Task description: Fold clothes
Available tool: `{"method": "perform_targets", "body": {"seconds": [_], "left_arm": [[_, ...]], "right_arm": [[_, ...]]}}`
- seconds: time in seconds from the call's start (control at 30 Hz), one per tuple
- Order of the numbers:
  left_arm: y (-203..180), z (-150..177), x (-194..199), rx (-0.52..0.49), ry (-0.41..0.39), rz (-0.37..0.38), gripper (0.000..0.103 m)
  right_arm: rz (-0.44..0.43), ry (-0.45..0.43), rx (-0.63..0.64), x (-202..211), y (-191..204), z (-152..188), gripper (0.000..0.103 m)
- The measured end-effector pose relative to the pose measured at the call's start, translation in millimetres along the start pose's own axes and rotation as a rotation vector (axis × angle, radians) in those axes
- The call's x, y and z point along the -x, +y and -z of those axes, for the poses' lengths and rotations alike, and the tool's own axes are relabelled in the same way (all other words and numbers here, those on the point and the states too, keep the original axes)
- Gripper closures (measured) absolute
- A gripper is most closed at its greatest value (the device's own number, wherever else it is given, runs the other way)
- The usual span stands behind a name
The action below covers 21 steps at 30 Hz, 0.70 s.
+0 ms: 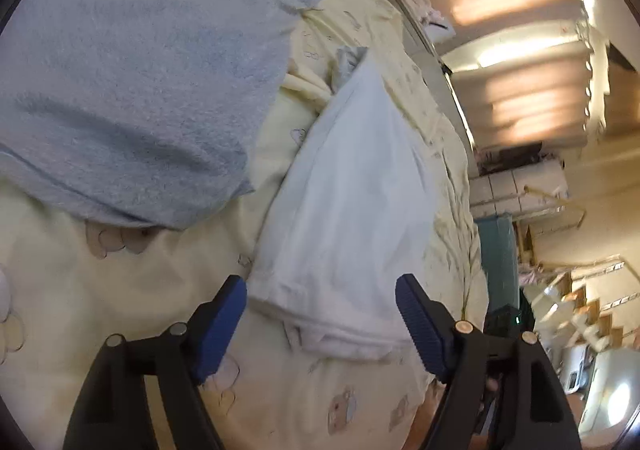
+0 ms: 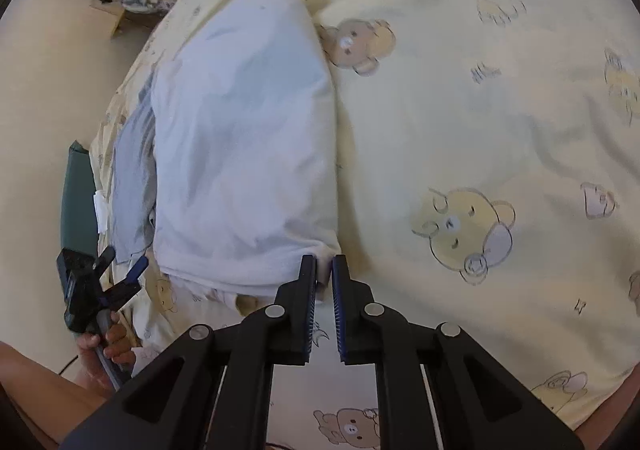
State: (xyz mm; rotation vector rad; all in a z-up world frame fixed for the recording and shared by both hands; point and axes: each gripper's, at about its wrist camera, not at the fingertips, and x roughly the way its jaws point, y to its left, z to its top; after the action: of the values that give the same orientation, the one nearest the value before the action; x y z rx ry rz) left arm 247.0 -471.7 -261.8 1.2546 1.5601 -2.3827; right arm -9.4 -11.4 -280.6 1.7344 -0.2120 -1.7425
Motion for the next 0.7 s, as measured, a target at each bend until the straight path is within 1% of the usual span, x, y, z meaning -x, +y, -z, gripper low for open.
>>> {"method": "perform_targets", "body": {"seconds": [0.03, 0.07, 0.13, 0.17, 0.2, 0.27, 0.37, 0.4, 0.43, 0.47, 0.53, 0.57, 0.6, 0.63, 0.67, 0.7], "left_arm": [[4, -1, -4, 0.013, -0.002, -0.015, 0.025], [11, -2, -9, 0.054, -0.005, -0.035, 0.025], [24, 1, -12, 0.142, 0.004, 0.018, 0.025], [34, 3, -13, 0.2, 0.021, 0.056, 0.025], [39, 5, -17, 0.235, 0.038, 0.089, 0.025], [44, 10, -26, 0.264, 0.064, 0.152, 0.025], [49, 12, -28, 0.265, 0.021, 0.141, 0.026], [49, 13, -30, 0.263, 0.003, 0.142, 0.027], [45, 12, -28, 0.246, -0.026, 0.154, 0.037], [41, 12, -29, 0.226, -0.018, 0.16, 0.054], [34, 10, -32, 0.184, 0.004, 0.17, 0.067], [30, 10, -37, 0.176, 0.018, 0.17, 0.067], [29, 10, -41, 0.168, 0.022, 0.151, 0.067], [28, 10, -45, 0.161, 0.025, 0.132, 0.075], [26, 9, -44, 0.14, 0.007, 0.1, 0.099], [24, 7, -43, 0.117, -0.013, 0.067, 0.099]], "right_arm": [[0.006, -0.004, 0.012, 1, 3, -1, 0.092], [0.008, -0.006, 0.012, 4, 3, -3, 0.092], [0.013, -0.019, 0.007, 6, 8, -4, 0.092], [0.017, -0.032, 0.002, 6, 13, -3, 0.092], [0.019, -0.048, -0.002, 7, 17, -3, 0.092], [0.081, -0.141, 0.02, 18, 29, -3, 0.092], [0.093, -0.212, 0.024, 35, 39, -6, 0.092], [0.095, -0.219, 0.03, 39, 41, -7, 0.092], [0.089, -0.216, 0.031, 41, 45, -7, 0.092], [0.083, -0.213, 0.033, 42, 48, -7, 0.092], [0.074, -0.209, 0.037, 44, 56, -7, 0.092], [0.071, -0.209, 0.041, 43, 60, -7, 0.092], [0.069, -0.211, 0.046, 44, 62, -6, 0.092], [0.062, -0.21, 0.048, 42, 65, -5, 0.092], [0.055, -0.209, 0.05, 41, 68, -4, 0.092], [0.054, -0.205, 0.055, 43, 68, -6, 0.092]]}}
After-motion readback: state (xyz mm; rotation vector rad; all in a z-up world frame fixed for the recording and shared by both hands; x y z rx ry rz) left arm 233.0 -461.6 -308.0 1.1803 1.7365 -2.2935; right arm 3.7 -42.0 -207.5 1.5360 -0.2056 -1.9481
